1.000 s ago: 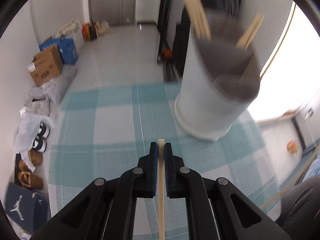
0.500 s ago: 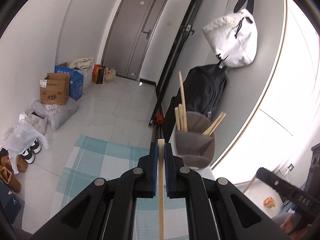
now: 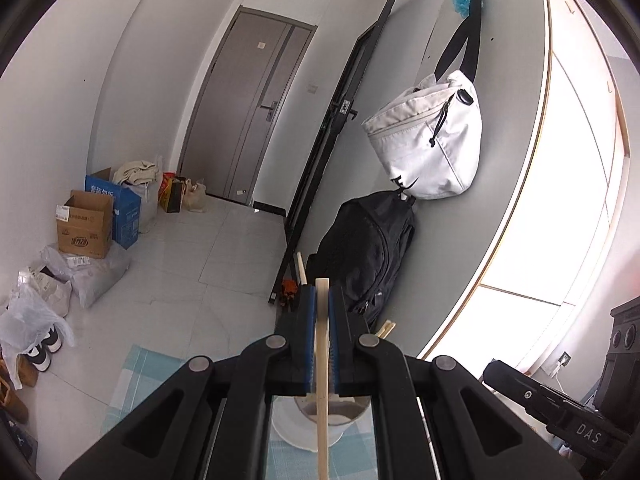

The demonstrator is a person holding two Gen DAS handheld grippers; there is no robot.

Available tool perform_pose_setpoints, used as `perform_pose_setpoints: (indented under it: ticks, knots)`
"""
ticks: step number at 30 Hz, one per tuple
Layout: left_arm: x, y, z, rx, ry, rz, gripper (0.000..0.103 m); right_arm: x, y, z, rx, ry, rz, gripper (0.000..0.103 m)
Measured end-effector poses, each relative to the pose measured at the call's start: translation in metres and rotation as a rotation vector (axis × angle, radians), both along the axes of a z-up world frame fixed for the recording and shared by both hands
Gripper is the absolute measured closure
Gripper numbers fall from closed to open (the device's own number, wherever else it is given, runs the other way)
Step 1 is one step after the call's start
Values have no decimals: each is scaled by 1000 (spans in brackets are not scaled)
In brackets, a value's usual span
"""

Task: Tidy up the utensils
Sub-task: 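Raise both held chopsticks up over the white holder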

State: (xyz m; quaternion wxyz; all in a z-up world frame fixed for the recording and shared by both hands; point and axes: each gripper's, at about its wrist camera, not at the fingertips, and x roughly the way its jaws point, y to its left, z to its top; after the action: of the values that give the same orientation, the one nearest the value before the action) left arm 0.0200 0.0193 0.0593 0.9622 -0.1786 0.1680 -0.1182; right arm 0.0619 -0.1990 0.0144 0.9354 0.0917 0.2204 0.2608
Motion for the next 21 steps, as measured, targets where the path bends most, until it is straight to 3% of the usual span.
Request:
perform_pose_setpoints:
  ticks: [11,21]
  knots:
    - [51,-7,38,-10,-68,-6,101,50,-14,59,21,-76,-49,100]
    - [104,-24,29,18,-125,37,101,112,-8,75,-8,-129,-68,100]
